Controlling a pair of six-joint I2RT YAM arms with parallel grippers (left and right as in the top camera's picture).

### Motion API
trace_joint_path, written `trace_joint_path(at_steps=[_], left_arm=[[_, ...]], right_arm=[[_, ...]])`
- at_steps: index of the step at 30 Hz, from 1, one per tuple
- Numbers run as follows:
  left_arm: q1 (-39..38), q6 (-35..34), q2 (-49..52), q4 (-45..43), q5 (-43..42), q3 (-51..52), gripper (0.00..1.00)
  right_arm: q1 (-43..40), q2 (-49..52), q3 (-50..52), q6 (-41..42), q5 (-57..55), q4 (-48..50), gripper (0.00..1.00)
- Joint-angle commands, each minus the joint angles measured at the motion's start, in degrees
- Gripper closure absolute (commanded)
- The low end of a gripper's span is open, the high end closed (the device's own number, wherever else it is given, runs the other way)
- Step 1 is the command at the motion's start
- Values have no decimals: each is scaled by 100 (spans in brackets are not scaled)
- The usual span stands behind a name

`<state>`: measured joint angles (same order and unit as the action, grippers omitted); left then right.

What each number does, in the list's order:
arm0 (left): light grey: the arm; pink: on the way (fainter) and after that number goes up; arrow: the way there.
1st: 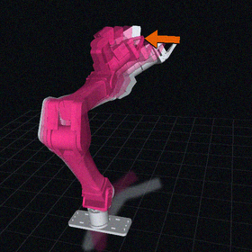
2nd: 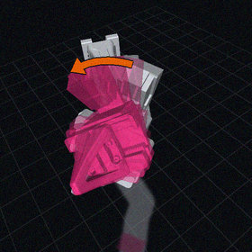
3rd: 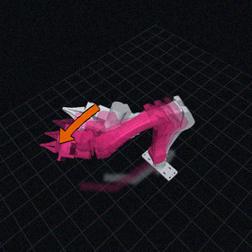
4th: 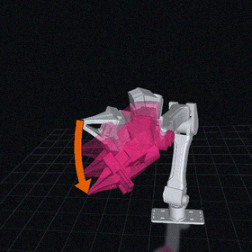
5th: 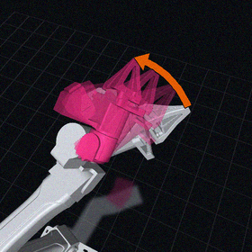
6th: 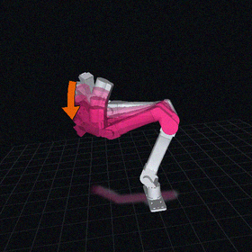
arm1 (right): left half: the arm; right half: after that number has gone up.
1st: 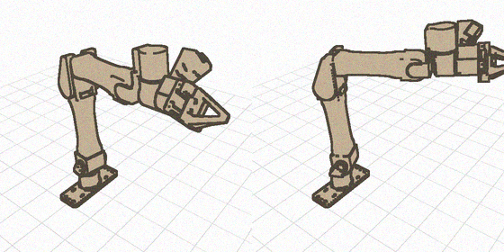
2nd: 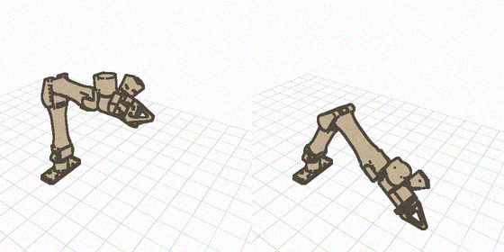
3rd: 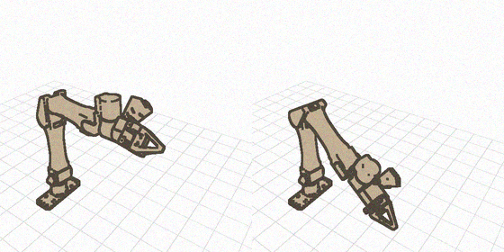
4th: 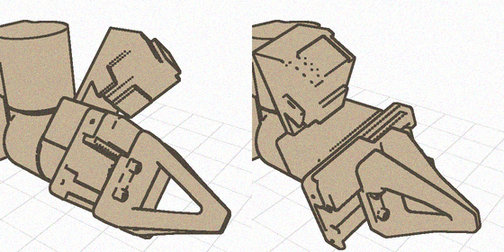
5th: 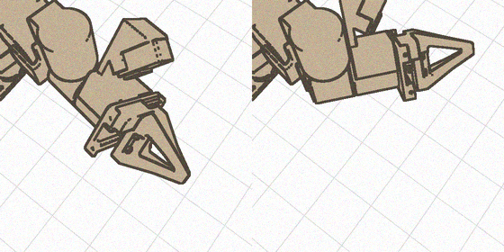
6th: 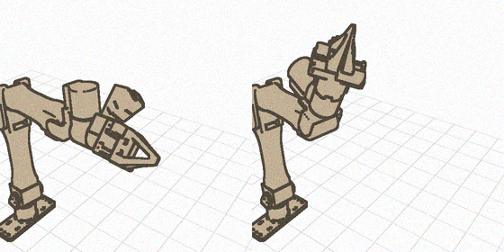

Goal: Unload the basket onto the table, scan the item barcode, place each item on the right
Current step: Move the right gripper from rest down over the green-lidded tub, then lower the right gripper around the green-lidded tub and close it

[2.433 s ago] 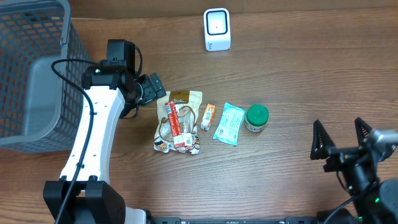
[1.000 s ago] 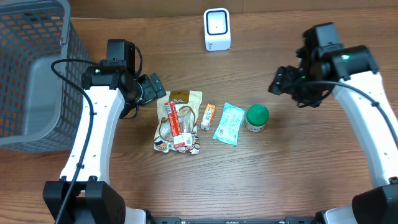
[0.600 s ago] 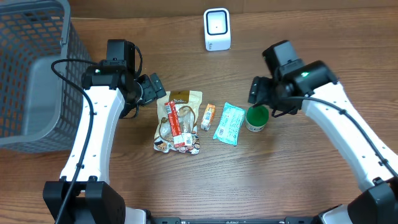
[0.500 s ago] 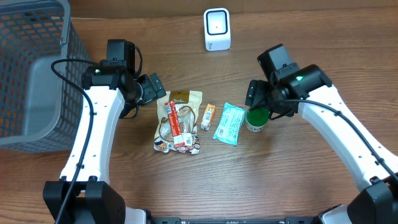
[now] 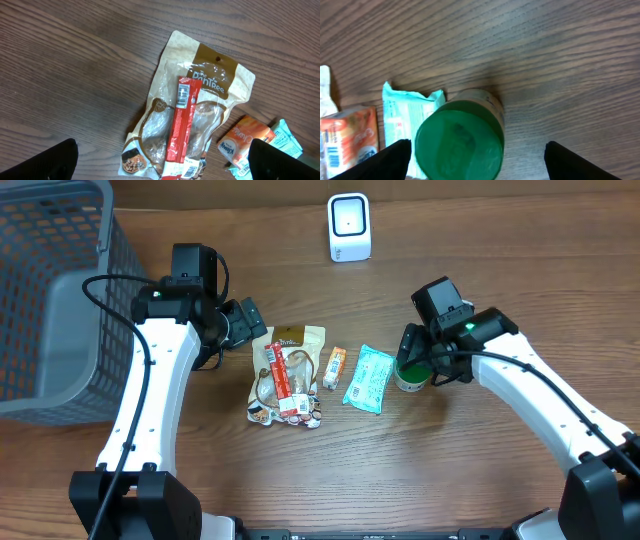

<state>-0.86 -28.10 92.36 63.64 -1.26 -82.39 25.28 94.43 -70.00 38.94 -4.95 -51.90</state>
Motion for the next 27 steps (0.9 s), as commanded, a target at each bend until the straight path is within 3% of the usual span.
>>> trace_joint_path(at_steps=[1, 27], left_arm=[[11, 129, -98, 0, 20, -37, 0], [9, 129, -98, 0, 20, -37, 0]], right_arm=[[24, -11, 144, 52, -98, 151, 13], [466, 487, 146, -15, -514, 485, 12]])
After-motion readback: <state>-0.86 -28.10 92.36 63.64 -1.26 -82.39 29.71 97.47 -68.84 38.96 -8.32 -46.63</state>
